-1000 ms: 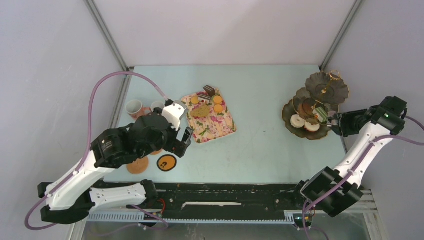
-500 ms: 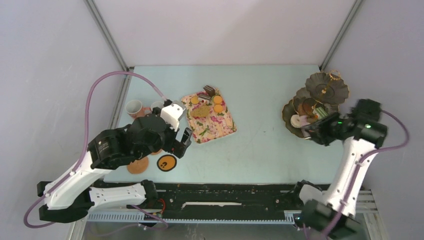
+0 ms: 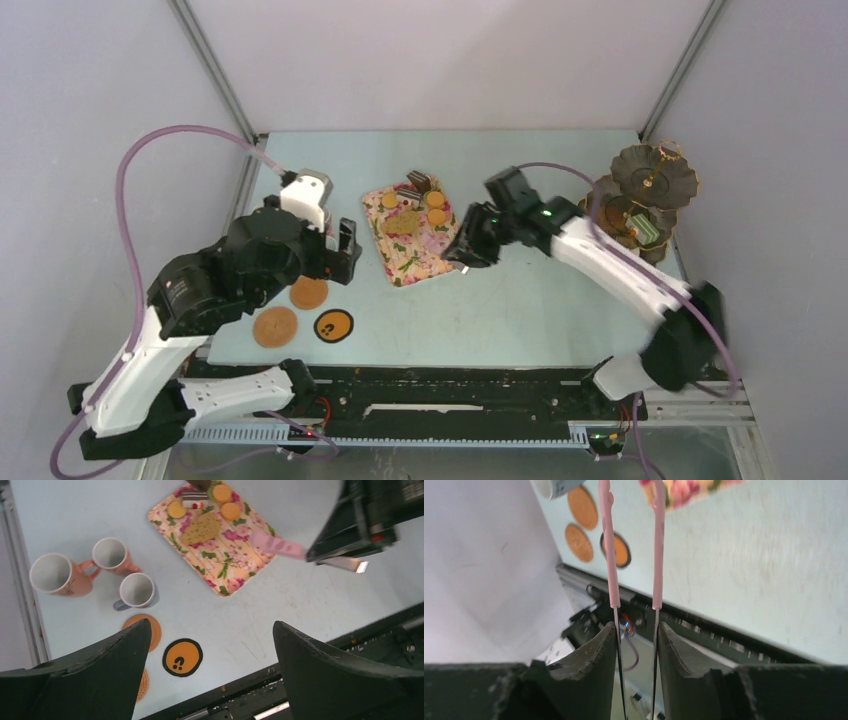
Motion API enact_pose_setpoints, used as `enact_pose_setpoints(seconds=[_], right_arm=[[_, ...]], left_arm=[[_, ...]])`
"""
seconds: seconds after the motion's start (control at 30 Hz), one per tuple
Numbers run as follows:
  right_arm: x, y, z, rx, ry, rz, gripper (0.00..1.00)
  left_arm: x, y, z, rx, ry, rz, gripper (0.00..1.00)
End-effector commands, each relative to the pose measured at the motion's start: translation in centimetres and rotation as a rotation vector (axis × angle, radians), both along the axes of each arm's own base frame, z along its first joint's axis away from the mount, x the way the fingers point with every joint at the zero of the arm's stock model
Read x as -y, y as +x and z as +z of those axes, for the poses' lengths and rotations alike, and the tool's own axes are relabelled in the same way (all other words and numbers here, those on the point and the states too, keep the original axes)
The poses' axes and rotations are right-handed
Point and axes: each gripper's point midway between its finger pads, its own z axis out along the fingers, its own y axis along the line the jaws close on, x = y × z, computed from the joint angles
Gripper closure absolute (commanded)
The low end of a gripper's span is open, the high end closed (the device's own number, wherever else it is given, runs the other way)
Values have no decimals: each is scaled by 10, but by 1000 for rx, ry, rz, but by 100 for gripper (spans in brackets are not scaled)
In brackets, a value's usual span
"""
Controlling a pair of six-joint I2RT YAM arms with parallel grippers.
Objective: Serve the afternoon tea
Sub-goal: Pick up the desert from the tray.
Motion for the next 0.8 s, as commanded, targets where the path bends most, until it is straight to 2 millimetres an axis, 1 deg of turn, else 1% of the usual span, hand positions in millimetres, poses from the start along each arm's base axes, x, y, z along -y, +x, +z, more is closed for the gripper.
enact_pose_setpoints(seconds=[0.0,0.1,0.17,0.23,0.3,0.4,0.53,0.67,0.77], right_arm=[[-56,59,-4,164,77,135,63],[-75,84,-26,171,53,210,63],[-76,101,-38,159,26,217,63],[-71,115,-49,126,32,199,62],[-67,125,-55,112,61,188,62],[-56,131,-61,90,44,169,62],[-32,137,-68,86,11,136,61],[-28,146,-76,86,32,167,61],[-31,154,-84,83,38,196,61]], left_arm=[[-17,4,12,-21,-108,107,2],[-23,2,10,-41,-99,129,2],[-26,2,10,-56,-94,145,2],[-25,2,9,-67,-93,150,2],[-26,4,9,-69,-87,159,2],[-27,7,10,-68,-82,174,2],[-26,10,8,-72,-89,186,2],[-26,14,4,-83,-88,191,2],[-26,15,2,-89,-87,193,2]])
